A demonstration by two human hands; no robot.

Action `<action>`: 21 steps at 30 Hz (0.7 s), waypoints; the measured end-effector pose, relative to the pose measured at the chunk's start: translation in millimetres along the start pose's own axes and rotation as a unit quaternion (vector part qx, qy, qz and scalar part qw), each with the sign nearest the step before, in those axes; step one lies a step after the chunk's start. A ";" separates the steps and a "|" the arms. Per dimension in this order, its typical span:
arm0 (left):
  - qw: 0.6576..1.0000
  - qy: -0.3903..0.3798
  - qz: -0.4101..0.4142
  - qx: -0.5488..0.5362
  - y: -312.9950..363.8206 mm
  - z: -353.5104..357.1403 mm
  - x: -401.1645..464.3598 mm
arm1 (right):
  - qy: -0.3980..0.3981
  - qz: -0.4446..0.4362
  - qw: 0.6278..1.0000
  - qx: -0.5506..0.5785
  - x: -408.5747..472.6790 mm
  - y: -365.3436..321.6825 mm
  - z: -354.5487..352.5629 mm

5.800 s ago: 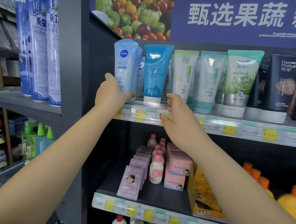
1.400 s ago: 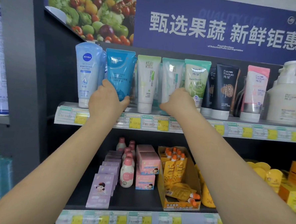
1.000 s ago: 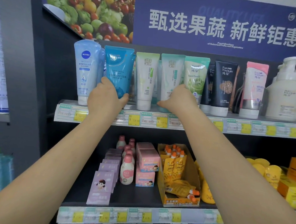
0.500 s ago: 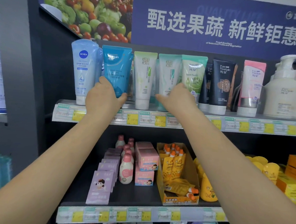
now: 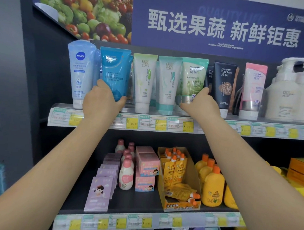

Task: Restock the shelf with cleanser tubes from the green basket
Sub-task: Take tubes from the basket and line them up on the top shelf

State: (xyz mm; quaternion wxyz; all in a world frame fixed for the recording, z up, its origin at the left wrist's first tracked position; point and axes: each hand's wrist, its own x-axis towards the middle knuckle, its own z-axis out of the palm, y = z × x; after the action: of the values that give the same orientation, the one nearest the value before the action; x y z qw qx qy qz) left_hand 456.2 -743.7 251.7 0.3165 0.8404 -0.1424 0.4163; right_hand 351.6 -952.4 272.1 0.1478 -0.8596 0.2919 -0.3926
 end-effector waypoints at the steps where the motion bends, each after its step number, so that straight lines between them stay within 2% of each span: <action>1: 1.000 -0.001 -0.001 0.001 0.1 -0.5 0.0 | -0.001 0.004 1.000 0.003 1.2 1.0 1.4; 16: 1.000 -0.008 0.026 -0.016 7.1 -12.3 -22.1 | 0.000 -0.037 0.997 0.069 -4.1 10.2 1.5; 18: 0.997 0.029 0.073 -0.014 21.8 -17.2 -39.8 | 0.003 -0.051 0.996 0.071 -5.9 12.7 -1.7; 21: 0.968 0.087 0.225 -0.066 51.0 -13.3 -74.9 | 0.042 -0.083 0.994 0.059 -9.9 22.1 -11.2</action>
State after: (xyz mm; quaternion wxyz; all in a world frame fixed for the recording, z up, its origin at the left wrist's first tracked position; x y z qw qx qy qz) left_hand 376.6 -775.5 219.7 0.2802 0.7249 -0.3269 0.5377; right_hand 329.4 -964.0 262.8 0.1526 -0.8533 0.2019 -0.4559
